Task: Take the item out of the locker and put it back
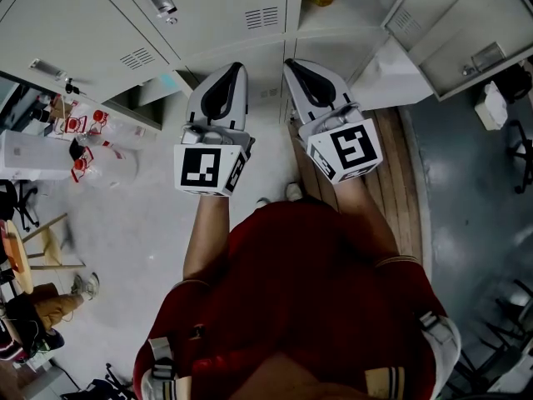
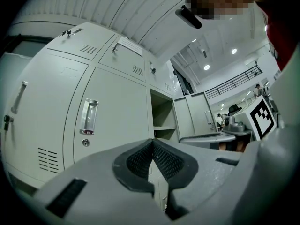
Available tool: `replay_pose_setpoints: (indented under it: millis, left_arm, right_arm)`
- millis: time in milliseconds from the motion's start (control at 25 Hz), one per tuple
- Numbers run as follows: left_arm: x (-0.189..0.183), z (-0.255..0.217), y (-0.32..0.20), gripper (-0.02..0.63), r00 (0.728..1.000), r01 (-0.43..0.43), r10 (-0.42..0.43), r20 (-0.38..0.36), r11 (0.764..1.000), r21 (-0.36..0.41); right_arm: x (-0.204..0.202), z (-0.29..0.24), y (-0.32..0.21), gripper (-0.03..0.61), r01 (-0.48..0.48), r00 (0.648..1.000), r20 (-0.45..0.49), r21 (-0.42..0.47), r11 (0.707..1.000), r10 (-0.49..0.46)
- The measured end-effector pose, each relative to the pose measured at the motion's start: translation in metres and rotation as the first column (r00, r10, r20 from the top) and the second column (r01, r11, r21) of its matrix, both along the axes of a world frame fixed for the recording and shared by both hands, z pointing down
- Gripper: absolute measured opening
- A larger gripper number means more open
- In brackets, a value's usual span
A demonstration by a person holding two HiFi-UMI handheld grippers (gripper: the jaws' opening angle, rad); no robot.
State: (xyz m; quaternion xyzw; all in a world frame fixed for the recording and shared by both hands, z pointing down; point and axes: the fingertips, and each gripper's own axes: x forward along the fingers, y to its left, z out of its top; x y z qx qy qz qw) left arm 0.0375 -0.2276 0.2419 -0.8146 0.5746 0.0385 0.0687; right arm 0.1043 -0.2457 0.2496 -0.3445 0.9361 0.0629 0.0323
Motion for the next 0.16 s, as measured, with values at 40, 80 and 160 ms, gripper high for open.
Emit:
replay_pose_setpoints:
  millis: [40, 80, 160]
  left_arm:
    - [-0.0011, -0.0004, 0.0017, 0.008, 1.0, 0.003, -0.003, 0.0, 1.0, 0.001]
    - [-0.0024, -0.0007, 0.0034, 0.007, 1.0, 0.006, -0.006, -0.001, 1.0, 0.001]
    - [-0.0055, -0.0011, 0.0069, 0.008, 1.0, 0.012, -0.012, -0.004, 1.0, 0.001]
  right_arm:
    - [-0.0008, 0.0, 0.0015, -0.003, 0.001, 1.0, 0.0, 0.0, 1.0, -0.001]
    - [-0.0016, 0.0003, 0.0032, -0.003, 0.001, 1.0, -0.001, -0.001, 1.0, -0.001]
    - [-0.0035, 0.0009, 0.0068, -0.003, 0.001, 1.0, -0.001, -0.004, 1.0, -0.001]
